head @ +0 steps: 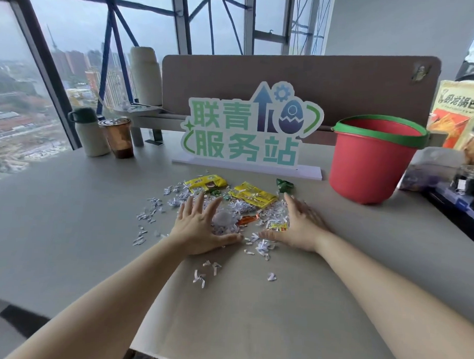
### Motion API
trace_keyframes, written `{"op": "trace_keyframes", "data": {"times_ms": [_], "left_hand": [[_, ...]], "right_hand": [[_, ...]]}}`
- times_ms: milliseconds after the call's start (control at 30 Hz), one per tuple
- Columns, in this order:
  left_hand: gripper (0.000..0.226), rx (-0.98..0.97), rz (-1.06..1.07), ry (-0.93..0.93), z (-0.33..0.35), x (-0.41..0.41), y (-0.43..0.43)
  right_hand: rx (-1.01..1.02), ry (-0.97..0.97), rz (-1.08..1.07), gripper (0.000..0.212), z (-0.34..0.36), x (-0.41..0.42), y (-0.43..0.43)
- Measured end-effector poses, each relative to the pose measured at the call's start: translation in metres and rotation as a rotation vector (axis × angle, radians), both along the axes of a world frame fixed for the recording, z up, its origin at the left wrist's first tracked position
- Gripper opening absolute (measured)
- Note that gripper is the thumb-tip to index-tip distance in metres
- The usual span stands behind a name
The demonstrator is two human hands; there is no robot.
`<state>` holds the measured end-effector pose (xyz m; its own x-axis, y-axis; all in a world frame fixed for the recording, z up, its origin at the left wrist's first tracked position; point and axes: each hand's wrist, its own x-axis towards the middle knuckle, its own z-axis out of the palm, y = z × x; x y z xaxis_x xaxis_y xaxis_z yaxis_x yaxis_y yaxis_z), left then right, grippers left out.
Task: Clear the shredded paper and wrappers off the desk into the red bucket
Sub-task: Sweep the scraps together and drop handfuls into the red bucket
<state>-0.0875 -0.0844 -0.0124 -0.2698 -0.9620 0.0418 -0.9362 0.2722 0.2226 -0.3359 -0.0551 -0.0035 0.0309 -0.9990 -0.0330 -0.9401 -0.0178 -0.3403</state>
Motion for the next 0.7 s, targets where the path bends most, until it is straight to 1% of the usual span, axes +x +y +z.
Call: {"op": "trace_keyframes", "data": {"times_ms": [33, 100, 233, 467, 600, 633, 700], "left_hand": [[0.115, 0.012, -0.004, 0.011, -0.001, 0.001, -0.001], [0.113, 0.009, -0.035, 0.022, -0.003, -0.002, -0.002], [0.099, -0.045, -0.105, 0.045, -0.002, -0.010, -0.004], [0.079, -0.133, -0.145, 0.075, -0.003, -0.013, -0.007], [0.070, -0.164, -0.159, 0.121, -0.005, -0.015, -0.011], [0.067, -0.164, -0.166, 0.135, -0.006, -0.016, -0.011], [0.063, -0.164, -0.184, 0.171, -0.007, -0.017, -0.010]], "right_hand": [[0.011, 0.021, 0.009, 0.134, -0.001, 0.002, -0.001], [0.006, 0.035, 0.040, 0.127, -0.003, 0.005, -0.002], [-0.085, 0.001, 0.076, 0.113, -0.003, 0.005, -0.001], [-0.181, -0.011, 0.110, 0.083, -0.009, 0.009, -0.006], [-0.195, -0.089, 0.128, 0.077, -0.010, 0.013, -0.007], [-0.198, -0.111, 0.128, 0.070, -0.011, 0.013, -0.007], [-0.213, -0.147, 0.126, 0.050, -0.013, 0.014, -0.008]]}}
